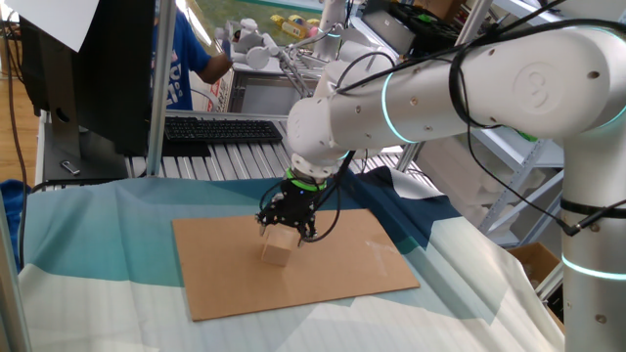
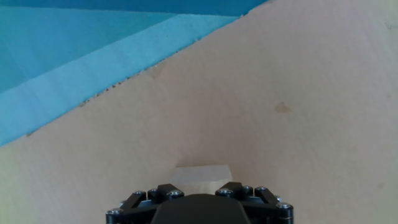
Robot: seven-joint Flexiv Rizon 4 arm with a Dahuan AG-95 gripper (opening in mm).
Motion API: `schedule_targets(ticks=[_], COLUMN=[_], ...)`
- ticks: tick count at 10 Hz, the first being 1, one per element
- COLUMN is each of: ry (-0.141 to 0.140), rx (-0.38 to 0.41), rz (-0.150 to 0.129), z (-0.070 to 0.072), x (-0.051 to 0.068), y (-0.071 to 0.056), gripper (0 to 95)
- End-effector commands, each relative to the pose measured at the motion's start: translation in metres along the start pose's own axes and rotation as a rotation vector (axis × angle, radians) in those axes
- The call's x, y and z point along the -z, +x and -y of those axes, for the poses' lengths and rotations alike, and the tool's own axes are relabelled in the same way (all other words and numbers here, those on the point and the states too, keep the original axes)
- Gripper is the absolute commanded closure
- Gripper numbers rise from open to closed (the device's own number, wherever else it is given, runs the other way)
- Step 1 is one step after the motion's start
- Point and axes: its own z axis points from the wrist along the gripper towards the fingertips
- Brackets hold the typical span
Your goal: Grab the block and place it at the designated location
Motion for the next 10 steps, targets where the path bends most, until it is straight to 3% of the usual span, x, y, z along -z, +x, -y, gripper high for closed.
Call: schedule_targets(ticks=[1,2,3,4,6,7,8,10], ry=[0.005,0.013,0.012,0.020,0.036,0.052,0.082,0.104], rx=[0.017,0.034,0.050,0.059,0.060,0.062,0.043,0.030], rz=[-0.034,-0.073,-0.111,-0.142,-0.182,-0.214,-0.269,-0.309], z=[0.002,0.006,0.010,0.012,0.017,0.018,0.021,0.029], x=[0.018,0.038,0.058,0.071,0.081,0.082,0.085,0.092], y=[0.001,0.002,0.002,0.001,0.000,0.000,0.002,0.005], gripper=[0.0,0.0,19.0,19.0,19.0,19.0,19.0,19.0])
